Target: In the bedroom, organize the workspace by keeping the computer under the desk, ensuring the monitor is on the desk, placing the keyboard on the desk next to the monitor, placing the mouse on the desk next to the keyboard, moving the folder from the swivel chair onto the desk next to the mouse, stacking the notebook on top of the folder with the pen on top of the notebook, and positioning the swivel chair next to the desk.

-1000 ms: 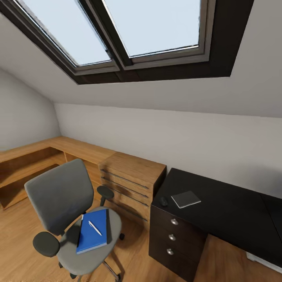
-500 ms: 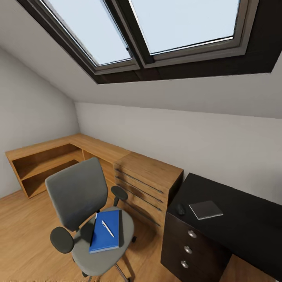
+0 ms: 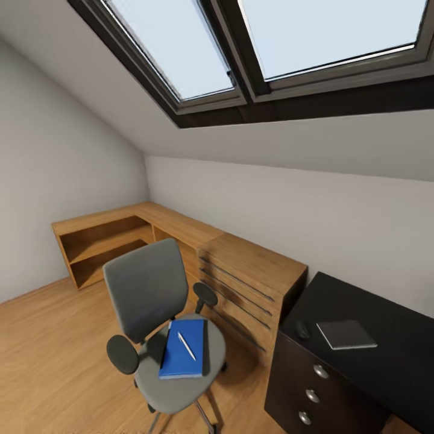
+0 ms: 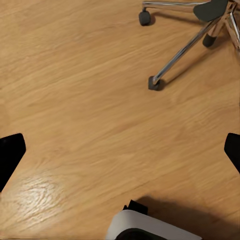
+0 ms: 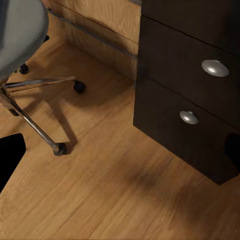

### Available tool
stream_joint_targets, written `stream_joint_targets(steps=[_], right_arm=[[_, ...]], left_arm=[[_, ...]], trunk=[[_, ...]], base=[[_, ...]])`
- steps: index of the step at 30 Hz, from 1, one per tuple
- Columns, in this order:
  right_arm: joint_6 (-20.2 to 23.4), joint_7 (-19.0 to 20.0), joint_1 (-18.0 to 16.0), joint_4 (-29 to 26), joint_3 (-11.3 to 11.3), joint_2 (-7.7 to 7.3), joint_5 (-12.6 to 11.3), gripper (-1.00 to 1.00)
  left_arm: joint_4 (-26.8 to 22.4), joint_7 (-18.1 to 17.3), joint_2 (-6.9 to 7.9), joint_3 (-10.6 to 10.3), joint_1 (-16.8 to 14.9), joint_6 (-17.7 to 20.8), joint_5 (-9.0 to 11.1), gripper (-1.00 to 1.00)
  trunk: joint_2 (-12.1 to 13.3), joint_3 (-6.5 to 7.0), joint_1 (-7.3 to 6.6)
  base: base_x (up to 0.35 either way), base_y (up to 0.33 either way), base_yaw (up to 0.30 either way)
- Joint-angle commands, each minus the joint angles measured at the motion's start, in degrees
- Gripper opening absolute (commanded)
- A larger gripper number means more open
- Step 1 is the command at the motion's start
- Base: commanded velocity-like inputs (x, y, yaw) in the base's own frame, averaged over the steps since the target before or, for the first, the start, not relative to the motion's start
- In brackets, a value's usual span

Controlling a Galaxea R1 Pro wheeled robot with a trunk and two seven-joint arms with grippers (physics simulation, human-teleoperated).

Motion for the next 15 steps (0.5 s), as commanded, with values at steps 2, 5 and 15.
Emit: stream_joint_targets(steps=[2,5,15], right_arm=[[-0.18,-0.38,-0.06,0.10,0.50,0.03,-0.11,1.00],[-0.18,-0.38,-0.06,0.10,0.52,0.05,-0.11,1.00],[-0.20,-0.40,-0.06,0.08,2.49,-0.01,-0.13,1.00]], left_arm=[[0.00,0.40,0.22,-0.02,-0.05,-0.27,-0.10,1.00],[-0.01,0.43,0.43,0.01,-0.05,-0.31,-0.04,1.00],[-0.02,0.45,0.59,0.20,-0.05,-0.34,0.01,1.00]], trunk=[[-0.08,-0.14,0.01],[-0.08,-0.21,0.01],[-0.08,-0.28,0.01]], base=[[0.000,0.000,0.269],[0.000,0.000,0.269],[0.000,0.000,0.049]])
